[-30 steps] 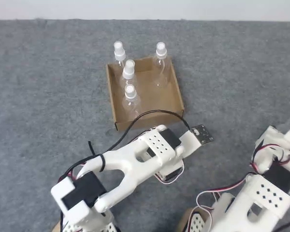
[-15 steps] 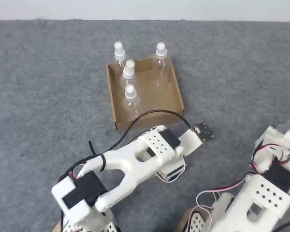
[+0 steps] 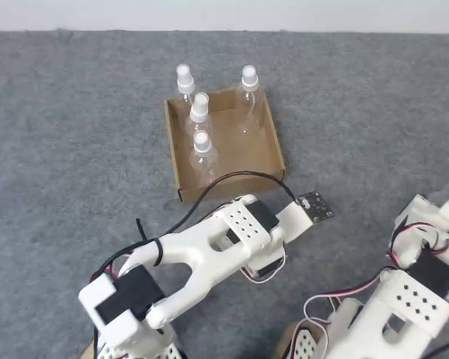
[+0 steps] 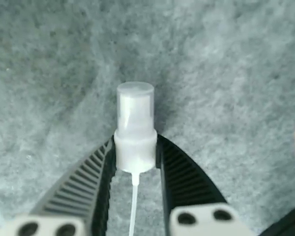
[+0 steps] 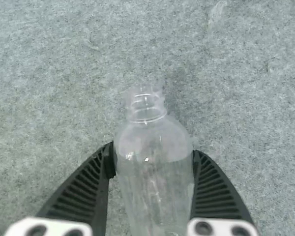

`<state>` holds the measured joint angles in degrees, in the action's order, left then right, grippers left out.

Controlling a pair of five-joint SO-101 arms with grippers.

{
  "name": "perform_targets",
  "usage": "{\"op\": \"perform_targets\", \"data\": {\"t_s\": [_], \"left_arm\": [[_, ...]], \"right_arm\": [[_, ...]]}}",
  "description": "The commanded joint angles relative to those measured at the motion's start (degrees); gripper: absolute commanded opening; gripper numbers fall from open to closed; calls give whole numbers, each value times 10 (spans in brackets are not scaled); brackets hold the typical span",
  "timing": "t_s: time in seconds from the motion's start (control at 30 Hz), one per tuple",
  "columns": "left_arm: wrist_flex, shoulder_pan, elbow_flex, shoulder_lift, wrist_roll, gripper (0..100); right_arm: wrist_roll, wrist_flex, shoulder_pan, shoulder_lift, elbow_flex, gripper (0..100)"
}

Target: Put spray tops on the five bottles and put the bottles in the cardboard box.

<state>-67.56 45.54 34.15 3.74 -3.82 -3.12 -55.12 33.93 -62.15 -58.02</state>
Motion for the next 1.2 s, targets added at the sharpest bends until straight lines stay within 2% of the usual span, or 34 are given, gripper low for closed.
{"op": "perform_targets", "data": {"t_s": [0.0, 0.17, 0.4, 0.5, 0.7, 1.17], "left_arm": [[-4, 0, -7, -40, -5, 12], [-5, -1, 2, -69, -4, 11], [-8, -4, 68, -229, -5, 11], [-8, -26, 87, -285, -4, 11], [-9, -84, 102, -367, -4, 11], [-4, -89, 174, -596, 31, 11]], "right_arm": [[-1, 14, -7, -21, 10, 91], [-1, 13, -7, -21, 10, 91], [-2, 14, -7, -21, 10, 91], [-2, 13, -8, -21, 10, 90], [-2, 9, -45, -21, 5, 90], [-6, -5, -164, -22, 1, 91]]}}
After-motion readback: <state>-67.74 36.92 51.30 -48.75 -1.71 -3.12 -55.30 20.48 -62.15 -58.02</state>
